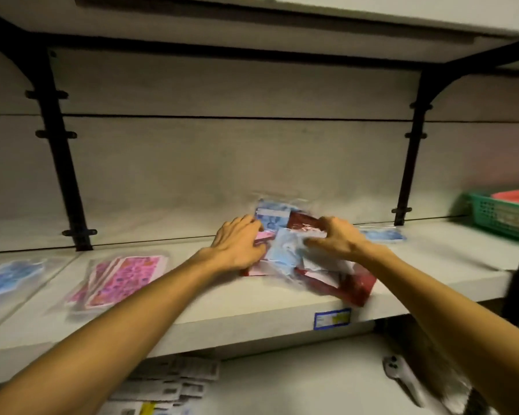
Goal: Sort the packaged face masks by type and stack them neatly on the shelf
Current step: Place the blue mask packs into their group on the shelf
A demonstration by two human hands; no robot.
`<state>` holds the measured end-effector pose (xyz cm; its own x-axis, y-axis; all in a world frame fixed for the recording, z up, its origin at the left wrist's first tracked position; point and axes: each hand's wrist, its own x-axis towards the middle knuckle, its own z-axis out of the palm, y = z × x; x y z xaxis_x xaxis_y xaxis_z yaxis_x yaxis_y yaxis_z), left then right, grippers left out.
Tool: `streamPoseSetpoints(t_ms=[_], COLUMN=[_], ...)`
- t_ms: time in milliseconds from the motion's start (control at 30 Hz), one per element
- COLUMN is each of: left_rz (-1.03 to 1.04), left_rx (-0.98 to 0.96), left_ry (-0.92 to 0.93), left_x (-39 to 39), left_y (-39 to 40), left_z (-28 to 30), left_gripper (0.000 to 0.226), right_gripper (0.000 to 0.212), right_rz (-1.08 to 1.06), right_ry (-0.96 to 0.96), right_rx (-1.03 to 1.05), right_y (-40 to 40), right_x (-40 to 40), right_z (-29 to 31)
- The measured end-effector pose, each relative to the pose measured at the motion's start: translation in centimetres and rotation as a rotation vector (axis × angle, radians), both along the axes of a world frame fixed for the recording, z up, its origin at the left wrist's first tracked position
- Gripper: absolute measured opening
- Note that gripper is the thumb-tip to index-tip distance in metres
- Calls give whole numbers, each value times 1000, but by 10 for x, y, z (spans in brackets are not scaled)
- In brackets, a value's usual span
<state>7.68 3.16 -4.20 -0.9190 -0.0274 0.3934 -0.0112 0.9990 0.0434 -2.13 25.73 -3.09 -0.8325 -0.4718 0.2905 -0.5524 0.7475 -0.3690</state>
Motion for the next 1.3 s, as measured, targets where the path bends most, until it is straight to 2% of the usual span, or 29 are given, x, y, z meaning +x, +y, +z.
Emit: streamPoseSetpoints(t_ms=[100,233,367,500,633,700,767,867,900,967,1133,1233,1300], left_rz=[-18,-5,28,62,93,98,103,76,43,-15,-20,-22,-29], left_rx=[27,83,94,108,128,103,87,51,59,115,26,98,86], left_ry=[-56,-78,-56,-43,-27,-1,-19,-5,8,-27,-194,-219,-201], left_x=[-30,-52,-59,-59,-58,-59,-60,-56,-54,-49,-35,-34,-33], left_y=[28,52,61,62,65,64,61,59,59,63,61,58,58], left_z=[-2,-13,-21,-23,-17,-12,-7,-5,-6,-8,-13,-9,-6], left_gripper=[36,41,34,31,49,53,55,52,49,47,82,80,68], right_gripper=[81,102,88,68,46,43,57,68,69,72,96,77,58], right_rz=[77,157,193,213,267,289,286,299,316,362,429,438,445], right_ry=[-210,-278,-174,-128,-172,-195,-118,172,183,89,87,150,156], right_rx=[59,109,70,-101,-383,-443,-375,-211,-171,-106,87,83,-20], right_y=[28,43,49,57,63,64,65,70,73,81,97,101,104], right_x=[-22,-45,-58,-70,-79,-81,-78,-68,-63,-52,-41,-41,-41], right_z=[-9,-20,-29,-40,-42,-38,-35,-38,-39,-39,-42,-44,-46])
